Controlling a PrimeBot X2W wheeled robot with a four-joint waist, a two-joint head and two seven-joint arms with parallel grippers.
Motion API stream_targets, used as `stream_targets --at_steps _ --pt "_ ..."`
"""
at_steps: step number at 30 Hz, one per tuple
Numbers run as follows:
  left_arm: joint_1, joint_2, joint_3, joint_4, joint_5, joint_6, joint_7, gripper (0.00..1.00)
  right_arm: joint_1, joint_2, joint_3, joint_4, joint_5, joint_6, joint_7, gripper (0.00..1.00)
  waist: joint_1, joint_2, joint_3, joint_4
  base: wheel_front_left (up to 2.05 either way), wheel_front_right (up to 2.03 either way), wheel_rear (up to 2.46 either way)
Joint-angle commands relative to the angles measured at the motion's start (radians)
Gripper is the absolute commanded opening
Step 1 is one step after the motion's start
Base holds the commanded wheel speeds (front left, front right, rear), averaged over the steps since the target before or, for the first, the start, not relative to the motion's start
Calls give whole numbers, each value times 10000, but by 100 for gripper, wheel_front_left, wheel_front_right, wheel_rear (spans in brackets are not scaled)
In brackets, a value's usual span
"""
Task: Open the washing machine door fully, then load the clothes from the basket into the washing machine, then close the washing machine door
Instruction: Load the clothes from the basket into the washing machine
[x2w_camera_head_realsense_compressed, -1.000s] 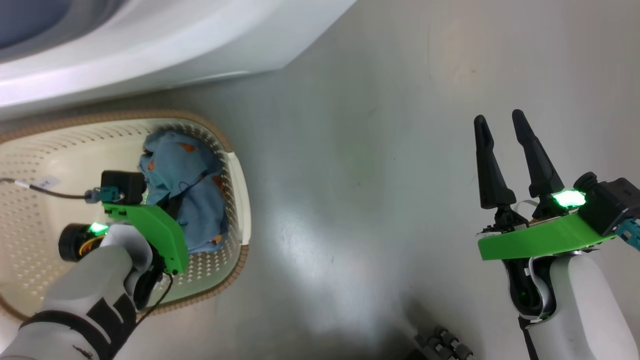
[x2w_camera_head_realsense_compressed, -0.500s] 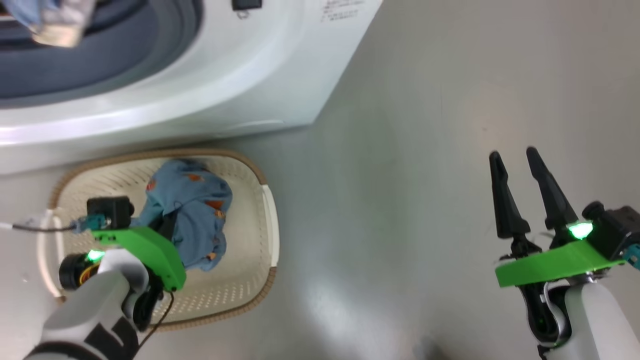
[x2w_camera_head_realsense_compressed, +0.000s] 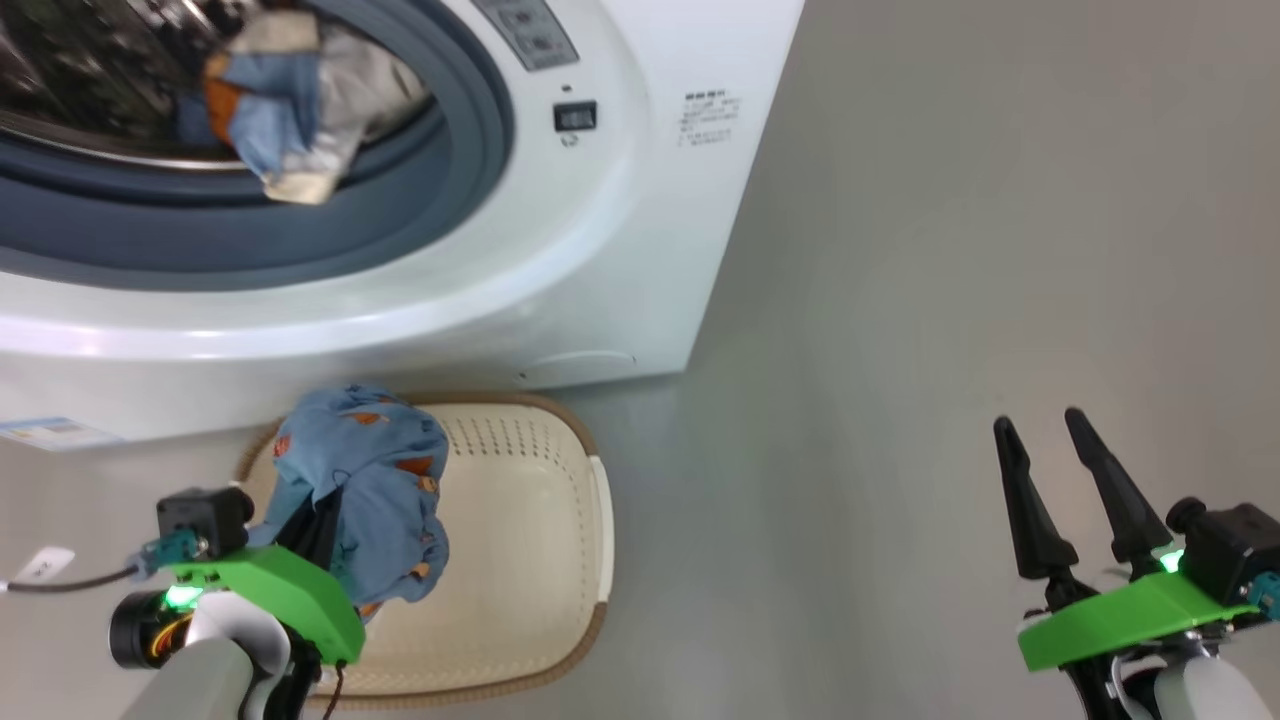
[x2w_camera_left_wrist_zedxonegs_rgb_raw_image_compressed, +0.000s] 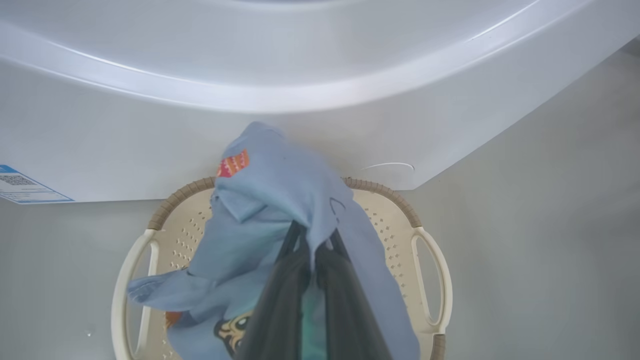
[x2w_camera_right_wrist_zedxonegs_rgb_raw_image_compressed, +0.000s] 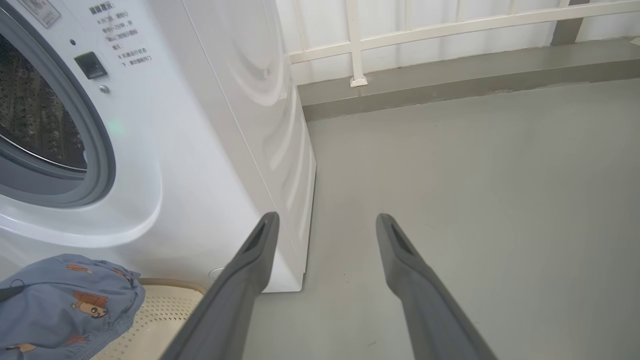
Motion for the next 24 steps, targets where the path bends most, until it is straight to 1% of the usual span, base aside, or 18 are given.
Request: stream_targets --at_steps 1,6,10,16,24 --pt "224 259 616 -338 341 -15 -106 0 264 -200 210 -175 105 27 -48 100 0 0 -815 438 0 0 0" --pt "1043 103 1835 -1222 1573 -15 -106 0 650 -315 205 -141 126 27 -48 100 0 0 -1320 624 0 0 0" --pt "1757 -92 2775 -2059 2313 -15 -106 0 987 -376 183 -114 141 27 -48 100 0 0 -1721 739 0 0 0" --pt "2967 -401 4004 -3502 3264 -15 -106 0 1531 -449 146 -117 188 27 -48 100 0 0 -2244 853 0 0 0" --pt "4731 -889 5456 -5507 4270 -15 -106 0 1953 -469 102 -150 220 27 -48 100 0 0 -2546 824 0 0 0"
